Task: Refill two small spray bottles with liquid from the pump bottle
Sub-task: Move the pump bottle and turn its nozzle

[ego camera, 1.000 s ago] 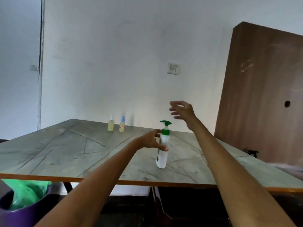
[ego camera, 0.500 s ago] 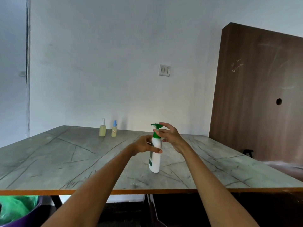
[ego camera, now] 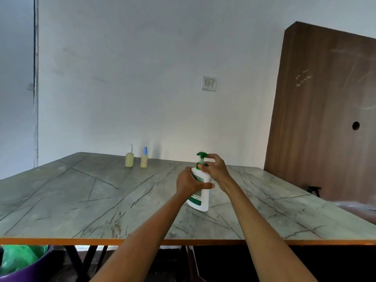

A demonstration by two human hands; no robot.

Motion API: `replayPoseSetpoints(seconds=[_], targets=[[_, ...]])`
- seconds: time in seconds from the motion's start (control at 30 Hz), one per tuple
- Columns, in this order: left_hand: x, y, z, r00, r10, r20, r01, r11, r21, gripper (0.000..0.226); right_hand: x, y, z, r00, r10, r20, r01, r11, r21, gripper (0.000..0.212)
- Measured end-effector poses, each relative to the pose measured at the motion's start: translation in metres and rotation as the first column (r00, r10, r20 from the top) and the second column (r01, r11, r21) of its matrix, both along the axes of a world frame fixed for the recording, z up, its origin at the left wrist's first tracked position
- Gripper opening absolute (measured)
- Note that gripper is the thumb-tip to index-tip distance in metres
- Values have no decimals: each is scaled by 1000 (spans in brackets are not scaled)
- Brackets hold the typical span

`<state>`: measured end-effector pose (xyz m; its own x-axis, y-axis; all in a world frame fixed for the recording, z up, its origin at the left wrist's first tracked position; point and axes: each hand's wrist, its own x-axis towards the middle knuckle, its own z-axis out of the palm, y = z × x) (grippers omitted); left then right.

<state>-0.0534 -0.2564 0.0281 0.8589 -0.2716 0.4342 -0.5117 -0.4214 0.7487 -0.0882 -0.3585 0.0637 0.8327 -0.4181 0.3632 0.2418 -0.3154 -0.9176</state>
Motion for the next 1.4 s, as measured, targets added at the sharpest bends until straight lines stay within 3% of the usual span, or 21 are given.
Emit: replayPoseSetpoints(seconds=[0.27, 0.37, 0.47, 0.57, 0.67, 0.77, 1.03, 1.2, 1.3, 1.4], targets=[[0, -6, -6, 999, 51, 1, -51, 998, -25, 79, -1, 3, 1, 1000, -25, -6, 25, 999, 30, 51], [5, 2, -5, 993, -102, -55, 99, 994, -50, 73, -3, 4, -2, 1000, -18, 12, 17, 996, 91, 53], [13, 21, 1, 924, -326, -202, 318, 945, -72, 70, -7, 1, -4, 997, 74, -20, -73, 994, 79, 58], [21, 40, 8, 879, -367, -304, 366, 928, -62, 82, -10, -4, -2, 989, 132, -62, -128, 990, 66, 58], [25, 54, 9, 857, -369, -359, 378, 925, -47, 62, -11, -7, -1, 993, 99, -64, -92, 990, 103, 54], [20, 55, 10, 870, -362, -335, 383, 924, -5, 47, -10, -12, -6, 997, 56, -53, -48, 989, 141, 57], [24, 39, 5, 905, -339, -256, 326, 941, -94, 52, -12, -9, -9, 1000, 24, -12, -22, 996, 83, 56], [20, 34, -5, 910, -345, -228, 312, 935, -168, 41, -6, 10, 3, 1000, 3, 2, -3, 998, -62, 63], [21, 31, -6, 919, -324, -225, 287, 941, -182, 40, 3, 19, 4, 994, -107, 20, 109, 976, -191, 63], [25, 31, -5, 914, -330, -237, 296, 940, -166, 38, 8, 22, 4, 988, -147, 47, 153, 966, -208, 60]])
